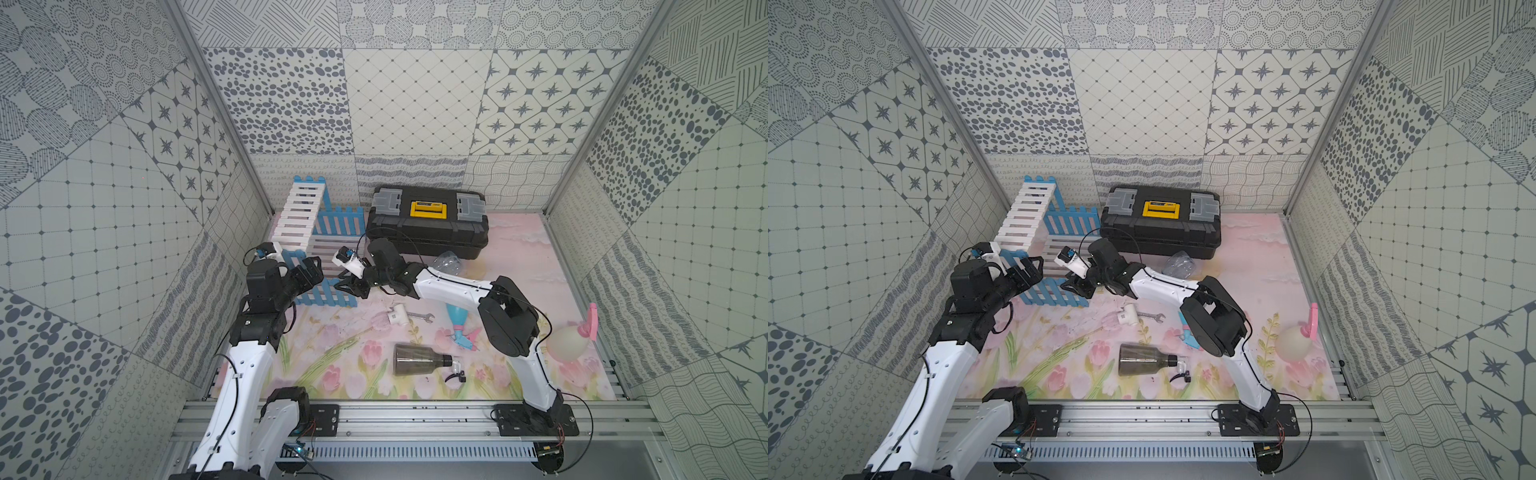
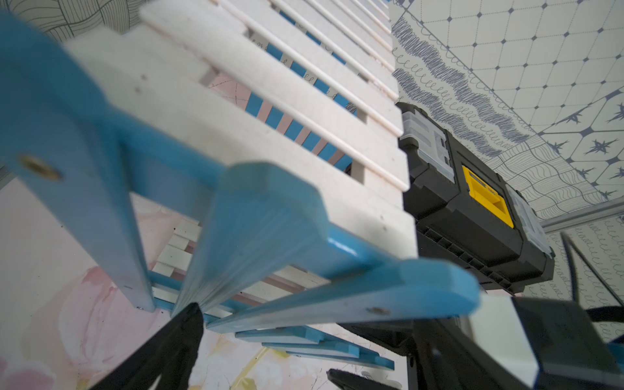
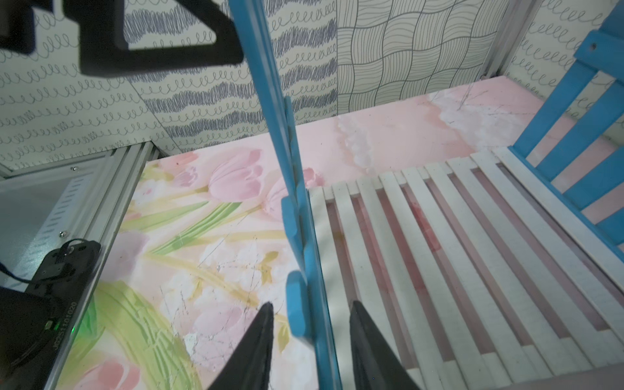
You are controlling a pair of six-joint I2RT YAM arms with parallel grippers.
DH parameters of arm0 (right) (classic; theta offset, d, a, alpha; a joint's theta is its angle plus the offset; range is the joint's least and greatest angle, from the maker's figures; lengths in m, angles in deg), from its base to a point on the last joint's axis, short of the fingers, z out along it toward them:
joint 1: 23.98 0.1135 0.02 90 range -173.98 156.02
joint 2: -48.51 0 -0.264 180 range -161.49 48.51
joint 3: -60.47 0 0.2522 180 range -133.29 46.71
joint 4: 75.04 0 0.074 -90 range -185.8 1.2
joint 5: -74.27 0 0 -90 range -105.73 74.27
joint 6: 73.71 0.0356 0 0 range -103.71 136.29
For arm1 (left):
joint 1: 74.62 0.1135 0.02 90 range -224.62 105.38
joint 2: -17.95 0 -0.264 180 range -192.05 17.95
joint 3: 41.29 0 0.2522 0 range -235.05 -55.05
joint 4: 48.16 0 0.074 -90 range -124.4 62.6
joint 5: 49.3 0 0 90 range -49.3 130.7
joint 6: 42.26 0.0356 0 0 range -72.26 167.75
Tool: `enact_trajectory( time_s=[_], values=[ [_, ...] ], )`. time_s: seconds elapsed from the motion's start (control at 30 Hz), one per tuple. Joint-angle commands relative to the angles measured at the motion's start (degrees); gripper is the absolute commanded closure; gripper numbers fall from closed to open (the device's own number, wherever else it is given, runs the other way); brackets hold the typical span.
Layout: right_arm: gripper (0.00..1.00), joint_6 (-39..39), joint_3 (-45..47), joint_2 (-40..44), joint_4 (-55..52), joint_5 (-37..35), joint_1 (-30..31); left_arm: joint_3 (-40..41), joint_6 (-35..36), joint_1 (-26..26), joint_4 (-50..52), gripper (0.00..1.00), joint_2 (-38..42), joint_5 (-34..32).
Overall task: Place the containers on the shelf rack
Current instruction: Adjust the shelf at the center of the board.
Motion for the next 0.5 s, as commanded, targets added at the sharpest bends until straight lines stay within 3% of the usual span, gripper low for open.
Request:
enact_trajectory(
  time_s=[0.0,0.1,0.3,0.47],
  values=[
    [0.64,1.1,-1.6,-2.09,2.86,-1.42,0.64,-0.01,-0.48,0.78,-1.41,0.01,-0.15,-0.02],
    [0.82,0.45,-0.9,-1.73,3.04,-2.97,1.79,-0.21,-0.63,1.43,-1.88,0.01,-0.81,1.15],
    [0.86,-1.19,1.67,-0.58,3.07,-5.42,4.17,0.44,-1.4,2.21,-2.62,0.01,-0.66,1.85],
    [0.96,-0.69,4.68,0.75,3.27,-8.88,5.98,1.21,-1.82,2.87,-3.17,0.01,-0.49,2.45]
  ],
)
